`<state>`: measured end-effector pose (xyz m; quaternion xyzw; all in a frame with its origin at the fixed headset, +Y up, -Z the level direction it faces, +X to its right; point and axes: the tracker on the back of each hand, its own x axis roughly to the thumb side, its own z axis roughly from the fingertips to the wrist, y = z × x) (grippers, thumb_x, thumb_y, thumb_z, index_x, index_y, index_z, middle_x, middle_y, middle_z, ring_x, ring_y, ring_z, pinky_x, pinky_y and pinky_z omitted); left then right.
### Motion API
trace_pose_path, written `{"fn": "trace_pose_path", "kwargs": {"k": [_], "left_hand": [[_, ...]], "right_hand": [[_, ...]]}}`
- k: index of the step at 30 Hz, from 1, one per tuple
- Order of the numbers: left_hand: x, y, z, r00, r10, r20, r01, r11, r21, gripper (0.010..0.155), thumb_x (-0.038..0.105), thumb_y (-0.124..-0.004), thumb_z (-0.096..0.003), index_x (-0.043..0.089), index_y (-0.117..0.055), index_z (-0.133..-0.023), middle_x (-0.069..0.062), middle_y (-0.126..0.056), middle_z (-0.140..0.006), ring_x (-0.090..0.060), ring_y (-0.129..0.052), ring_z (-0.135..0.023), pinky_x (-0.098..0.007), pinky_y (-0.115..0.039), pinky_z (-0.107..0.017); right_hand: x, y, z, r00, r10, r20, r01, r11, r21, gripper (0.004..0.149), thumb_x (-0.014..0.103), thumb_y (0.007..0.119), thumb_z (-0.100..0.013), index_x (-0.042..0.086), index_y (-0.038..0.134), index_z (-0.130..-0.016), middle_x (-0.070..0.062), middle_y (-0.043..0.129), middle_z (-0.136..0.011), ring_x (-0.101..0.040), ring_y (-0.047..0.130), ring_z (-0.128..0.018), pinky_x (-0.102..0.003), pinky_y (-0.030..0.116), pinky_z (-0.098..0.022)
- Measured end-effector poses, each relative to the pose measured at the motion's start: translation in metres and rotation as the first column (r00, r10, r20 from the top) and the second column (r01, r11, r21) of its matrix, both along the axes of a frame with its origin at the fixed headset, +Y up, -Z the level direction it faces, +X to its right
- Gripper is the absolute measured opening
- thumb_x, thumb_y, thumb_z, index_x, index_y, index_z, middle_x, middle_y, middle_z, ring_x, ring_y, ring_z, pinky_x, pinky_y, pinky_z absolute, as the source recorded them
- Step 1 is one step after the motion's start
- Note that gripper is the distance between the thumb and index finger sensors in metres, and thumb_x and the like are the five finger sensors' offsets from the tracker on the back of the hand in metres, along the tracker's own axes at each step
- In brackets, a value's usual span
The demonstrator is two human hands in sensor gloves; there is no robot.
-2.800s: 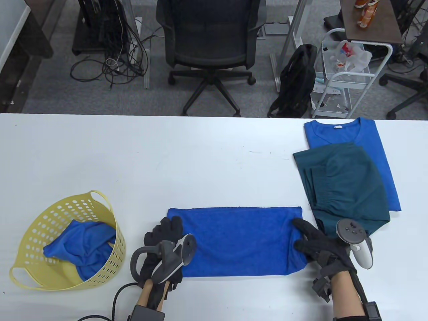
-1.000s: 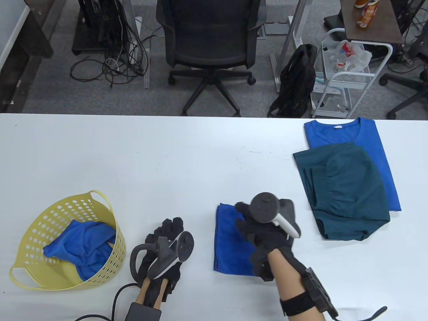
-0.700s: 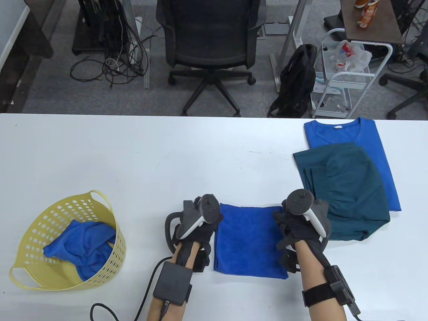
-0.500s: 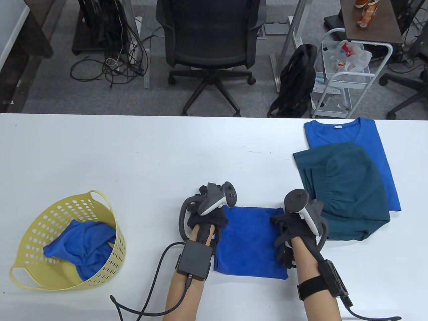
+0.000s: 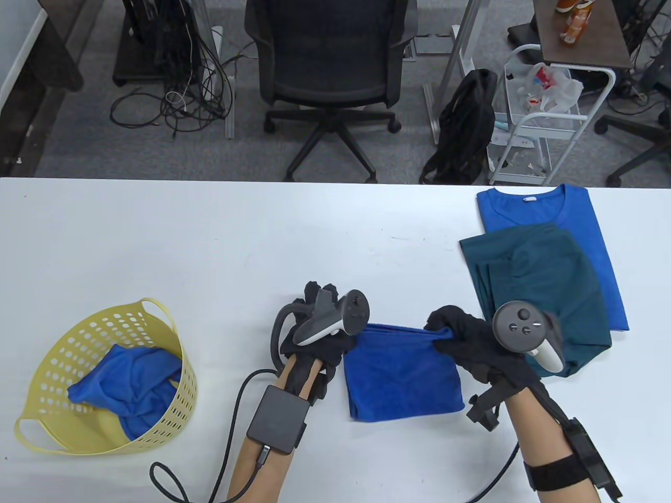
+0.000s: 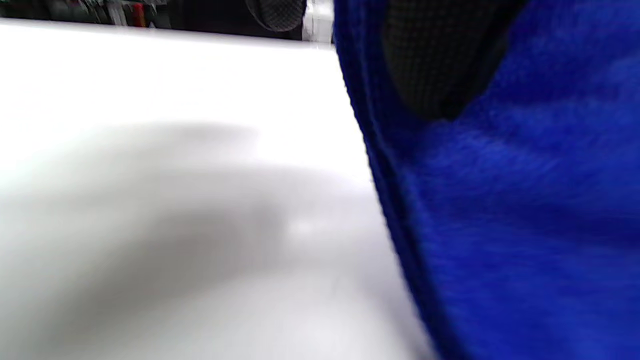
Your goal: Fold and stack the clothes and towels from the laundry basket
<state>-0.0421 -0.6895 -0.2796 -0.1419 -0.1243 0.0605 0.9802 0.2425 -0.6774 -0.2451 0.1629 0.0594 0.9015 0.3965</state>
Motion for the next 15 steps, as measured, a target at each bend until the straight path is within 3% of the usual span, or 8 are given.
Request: {"fn": "trace_pose_path", "kwargs": {"k": [3, 5, 7, 8, 9, 10, 11, 15], "left_hand": [[0.022, 0.044, -0.014, 0.986, 0.161, 0.052, -0.16, 0.987, -0.021, 0.051, 0.048, -0.088, -0.0509, 0.036, -0.075, -0.099, -0.031, -0.041, -0.129, -0.066, -0.036, -0.111, -0.077, -0.048, -0.073], [0.051, 0.062, -0.031, 0.963, 0.266, 0.042, -0.267, 0.963, 0.023, 0.058, 0.053, -0.076, -0.0568, 0.033, -0.064, -0.11, -0.028, -0.04, -0.13, -0.061, -0.04, -0.113, -0.075, -0.05, -0.075], [0.086, 0.069, -0.051, 0.941, 0.331, -0.072, -0.321, 0.939, 0.122, 0.087, 0.057, -0.064, -0.059, 0.016, -0.025, -0.124, -0.033, -0.025, -0.128, -0.058, -0.047, -0.112, -0.07, -0.055, -0.075], [0.099, 0.07, -0.055, 0.952, 0.294, -0.088, -0.281, 0.95, 0.138, 0.092, 0.058, -0.063, -0.0586, 0.01, -0.018, -0.123, -0.035, -0.023, -0.127, -0.057, -0.047, -0.112, -0.069, -0.055, -0.075], [0.105, 0.069, -0.056, 0.965, 0.25, -0.076, -0.238, 0.961, 0.137, 0.095, 0.059, -0.063, -0.058, 0.01, -0.015, -0.123, -0.034, -0.023, -0.127, -0.057, -0.047, -0.112, -0.069, -0.056, -0.075], [0.11, 0.064, -0.054, 0.982, 0.186, -0.036, -0.179, 0.974, 0.136, 0.096, 0.06, -0.063, -0.0579, 0.01, -0.014, -0.123, -0.034, -0.023, -0.127, -0.057, -0.047, -0.112, -0.069, -0.056, -0.075], [0.111, 0.06, -0.051, 0.988, 0.156, -0.004, -0.154, 0.977, 0.145, 0.096, 0.061, -0.063, -0.0577, 0.009, -0.015, -0.123, -0.034, -0.024, -0.127, -0.058, -0.047, -0.112, -0.069, -0.057, -0.075], [0.088, 0.043, -0.024, 0.998, 0.037, 0.058, -0.048, 0.976, 0.213, 0.092, 0.059, -0.066, -0.0568, 0.011, -0.027, -0.124, -0.033, -0.034, -0.127, -0.057, -0.052, -0.111, -0.07, -0.058, -0.074]], "right_hand": [[0.031, 0.026, 0.001, 0.975, -0.039, 0.22, 0.028, 0.998, 0.051, 0.059, 0.015, 0.08, -0.056, 0.005, 0.057, -0.109, -0.022, 0.083, -0.09, -0.036, 0.095, -0.064, -0.058, 0.078, -0.052], [0.055, 0.046, -0.008, 0.905, 0.024, 0.425, -0.048, 0.998, 0.045, 0.06, 0.014, 0.078, -0.058, 0.002, 0.053, -0.111, -0.024, 0.08, -0.091, -0.037, 0.092, -0.064, -0.059, 0.076, -0.053], [0.083, 0.057, -0.027, 0.717, 0.111, 0.689, -0.205, 0.977, 0.055, 0.068, 0.014, 0.077, -0.059, -0.002, 0.042, -0.114, -0.026, 0.07, -0.097, -0.043, 0.084, -0.076, -0.064, 0.069, -0.059], [0.097, 0.055, -0.038, 0.629, 0.204, 0.75, -0.29, 0.957, -0.018, 0.078, 0.017, 0.079, -0.059, -0.005, 0.03, -0.115, -0.037, 0.047, -0.109, -0.057, 0.065, -0.091, -0.072, 0.057, -0.064], [0.102, 0.053, -0.04, 0.598, 0.278, 0.752, -0.315, 0.944, -0.098, 0.083, 0.022, 0.078, -0.06, -0.004, 0.021, -0.115, -0.043, 0.022, -0.112, -0.068, 0.038, -0.097, -0.078, 0.043, -0.066], [0.105, 0.051, -0.04, 0.596, 0.346, 0.725, -0.311, 0.931, -0.189, 0.087, 0.025, 0.076, -0.062, -0.002, 0.014, -0.116, -0.043, 0.008, -0.112, -0.071, 0.024, -0.096, -0.082, 0.034, -0.066], [0.102, 0.049, -0.038, 0.639, 0.332, 0.694, -0.297, 0.939, -0.175, 0.087, 0.026, 0.076, -0.063, 0.0, 0.013, -0.116, -0.042, 0.005, -0.112, -0.07, 0.018, -0.097, -0.082, 0.032, -0.067], [0.073, 0.04, -0.025, 0.771, 0.267, 0.578, -0.328, 0.945, 0.002, 0.076, 0.024, 0.079, -0.061, -0.001, 0.034, -0.117, -0.041, 0.021, -0.115, -0.068, 0.033, -0.098, -0.08, 0.041, -0.066]]}}
